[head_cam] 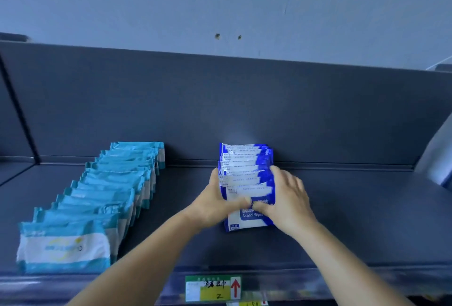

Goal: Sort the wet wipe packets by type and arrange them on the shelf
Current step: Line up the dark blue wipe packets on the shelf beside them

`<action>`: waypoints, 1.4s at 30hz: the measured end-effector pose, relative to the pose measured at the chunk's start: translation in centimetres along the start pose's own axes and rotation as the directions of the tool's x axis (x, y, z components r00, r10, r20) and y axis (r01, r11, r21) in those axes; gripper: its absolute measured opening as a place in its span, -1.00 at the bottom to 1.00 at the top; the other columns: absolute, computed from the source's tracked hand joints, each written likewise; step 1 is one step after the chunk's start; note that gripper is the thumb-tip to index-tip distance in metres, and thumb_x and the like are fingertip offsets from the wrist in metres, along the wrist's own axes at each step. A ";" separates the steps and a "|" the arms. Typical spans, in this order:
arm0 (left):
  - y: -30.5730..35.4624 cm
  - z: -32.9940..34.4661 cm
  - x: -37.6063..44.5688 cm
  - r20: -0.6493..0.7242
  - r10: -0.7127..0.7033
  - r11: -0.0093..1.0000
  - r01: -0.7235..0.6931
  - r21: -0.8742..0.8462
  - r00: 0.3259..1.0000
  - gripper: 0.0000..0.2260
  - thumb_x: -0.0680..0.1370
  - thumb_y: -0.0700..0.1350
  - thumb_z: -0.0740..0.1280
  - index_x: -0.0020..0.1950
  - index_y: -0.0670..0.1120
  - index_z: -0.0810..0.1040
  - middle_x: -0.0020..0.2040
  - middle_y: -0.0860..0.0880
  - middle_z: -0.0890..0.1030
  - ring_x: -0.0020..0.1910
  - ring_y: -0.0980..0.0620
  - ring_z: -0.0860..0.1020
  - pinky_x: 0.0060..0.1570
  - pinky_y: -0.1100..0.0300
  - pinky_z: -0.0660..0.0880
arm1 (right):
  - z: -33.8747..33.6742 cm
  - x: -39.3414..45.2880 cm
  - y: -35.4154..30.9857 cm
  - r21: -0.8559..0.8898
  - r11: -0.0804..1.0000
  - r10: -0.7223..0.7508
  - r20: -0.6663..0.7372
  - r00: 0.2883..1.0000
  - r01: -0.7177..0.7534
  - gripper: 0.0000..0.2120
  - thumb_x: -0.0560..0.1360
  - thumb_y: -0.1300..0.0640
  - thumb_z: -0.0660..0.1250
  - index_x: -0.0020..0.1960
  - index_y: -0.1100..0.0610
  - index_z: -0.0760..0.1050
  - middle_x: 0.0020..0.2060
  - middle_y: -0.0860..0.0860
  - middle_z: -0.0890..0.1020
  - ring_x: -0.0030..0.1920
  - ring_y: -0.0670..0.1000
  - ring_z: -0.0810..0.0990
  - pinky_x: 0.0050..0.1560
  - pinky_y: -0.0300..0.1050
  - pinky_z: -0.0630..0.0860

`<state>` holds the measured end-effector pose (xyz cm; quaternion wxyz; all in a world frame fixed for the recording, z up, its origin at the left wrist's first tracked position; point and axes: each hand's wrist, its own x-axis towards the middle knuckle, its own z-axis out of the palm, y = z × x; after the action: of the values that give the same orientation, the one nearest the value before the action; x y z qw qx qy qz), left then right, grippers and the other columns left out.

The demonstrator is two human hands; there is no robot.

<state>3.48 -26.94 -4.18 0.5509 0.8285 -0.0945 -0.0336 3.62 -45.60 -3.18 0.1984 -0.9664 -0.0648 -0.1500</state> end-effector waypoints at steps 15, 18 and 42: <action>-1.0 0.7 1.8 -0.027 -0.068 0.952 0.073 0.297 0.997 -0.10 0.33 -0.10 0.50 0.44 0.14 -0.05 0.21 0.03 0.50 -0.04 0.08 0.53 -0.15 0.26 0.44 | 0.5 0.7 1.4 0.297 0.919 0.161 0.322 0.933 -0.261 -0.41 0.33 -0.07 0.47 0.25 -0.06 0.27 0.08 -0.17 0.53 0.01 -0.09 0.54 -0.08 -0.19 0.46; -0.6 0.8 1.6 -0.063 -0.045 0.932 0.065 0.357 0.997 0.02 0.33 -0.06 0.50 0.53 0.07 -0.17 0.48 0.01 0.22 0.30 0.05 0.41 0.20 0.17 0.40 | 1.0 0.8 1.7 0.307 0.914 0.187 0.256 0.948 -0.264 -0.43 0.32 -0.13 0.49 0.20 -0.06 0.29 0.13 -0.14 0.51 0.08 -0.06 0.53 0.01 -0.15 0.47; 1.6 2.8 -1.9 0.178 0.227 0.349 -0.250 0.903 0.958 -0.35 0.61 0.04 0.21 0.56 -0.12 -0.07 0.57 -0.07 -0.07 0.55 -0.06 -0.12 0.47 0.11 -0.03 | -0.7 -4.0 -0.4 -0.141 0.989 0.048 0.061 0.997 -0.039 -0.22 0.40 -0.21 0.38 0.45 0.08 0.14 0.42 -0.05 0.28 0.45 0.02 0.19 0.38 -0.08 0.22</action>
<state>0.98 -29.66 -3.93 -0.0006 0.9703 -0.2224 0.0956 -0.37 -45.79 -3.70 0.1312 -0.9835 -0.0391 -0.1186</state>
